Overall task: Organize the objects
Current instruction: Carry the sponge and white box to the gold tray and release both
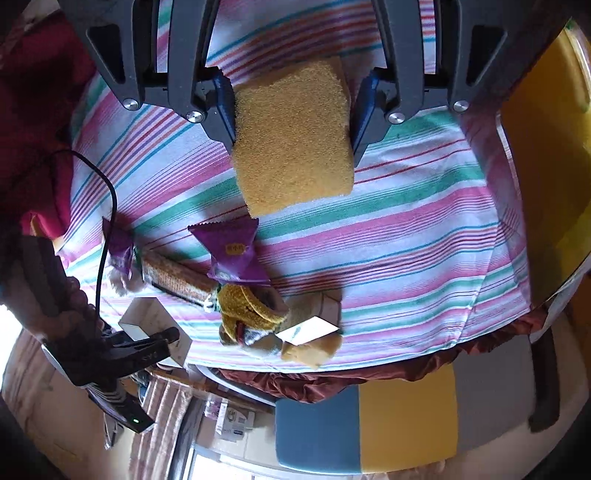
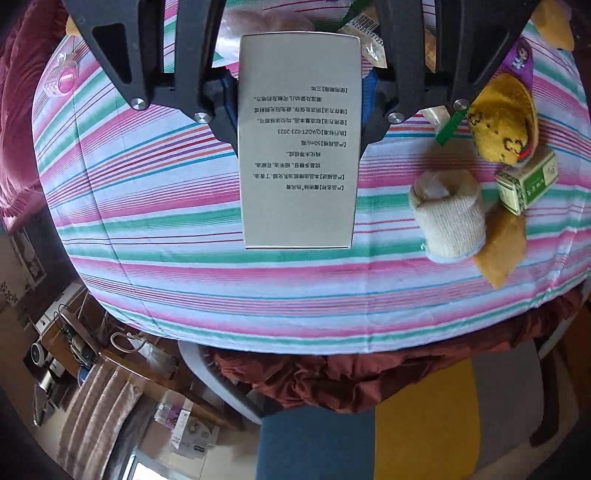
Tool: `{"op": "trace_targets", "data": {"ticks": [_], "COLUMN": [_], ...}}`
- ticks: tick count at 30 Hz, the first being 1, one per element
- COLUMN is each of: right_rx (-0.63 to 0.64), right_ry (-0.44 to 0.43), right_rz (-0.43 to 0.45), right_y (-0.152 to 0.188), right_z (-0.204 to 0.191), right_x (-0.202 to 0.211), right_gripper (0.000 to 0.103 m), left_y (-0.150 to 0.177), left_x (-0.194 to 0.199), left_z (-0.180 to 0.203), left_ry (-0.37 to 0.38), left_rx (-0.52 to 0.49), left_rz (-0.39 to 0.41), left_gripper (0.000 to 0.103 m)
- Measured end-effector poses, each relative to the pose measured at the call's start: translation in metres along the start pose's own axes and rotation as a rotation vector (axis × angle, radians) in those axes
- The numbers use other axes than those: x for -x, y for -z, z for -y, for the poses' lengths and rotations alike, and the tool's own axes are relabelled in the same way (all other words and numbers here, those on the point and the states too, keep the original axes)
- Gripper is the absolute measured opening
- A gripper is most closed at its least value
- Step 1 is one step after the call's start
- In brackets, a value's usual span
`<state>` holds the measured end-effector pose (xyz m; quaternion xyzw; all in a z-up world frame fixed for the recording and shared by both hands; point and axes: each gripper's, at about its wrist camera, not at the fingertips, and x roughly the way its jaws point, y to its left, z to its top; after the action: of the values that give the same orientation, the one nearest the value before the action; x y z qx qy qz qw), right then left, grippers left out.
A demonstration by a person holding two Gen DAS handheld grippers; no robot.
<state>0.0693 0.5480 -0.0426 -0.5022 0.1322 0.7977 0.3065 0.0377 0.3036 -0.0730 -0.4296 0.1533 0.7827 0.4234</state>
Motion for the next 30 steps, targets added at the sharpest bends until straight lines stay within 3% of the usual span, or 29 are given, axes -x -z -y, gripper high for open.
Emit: {"op": "trace_targets", "data": {"ticks": [7,12,23,30], "right_rx": [-0.034,-0.002,0.146,0.261], "right_ry": [-0.057,-0.131,-0.331,-0.458], "right_rz": [0.107,0.157,0.187,0.159], "right_y": [0.002,0.009,0.039,0.07], "right_z": [-0.012,-0.044,-0.155,-0.233], "right_x": [0.053,0.082,0.122,0.139], "right_gripper": [0.049,0.049,0.049,0.049], "left_y": [0.0,0.011,0.062,0.061], "left_x": [0.061,0.1,0.165,0.175], "left_z": [-0.026,-0.063,-0.175,-0.264], "left_ry": [0.012,-0.037,-0.217,-0.298], "left_rx": [0.077,0.169,0.424,0.534], "left_rz": [0.1,0.153,0.231,0.227], "left_gripper": [0.053,0.053,0.053,0.054]}}
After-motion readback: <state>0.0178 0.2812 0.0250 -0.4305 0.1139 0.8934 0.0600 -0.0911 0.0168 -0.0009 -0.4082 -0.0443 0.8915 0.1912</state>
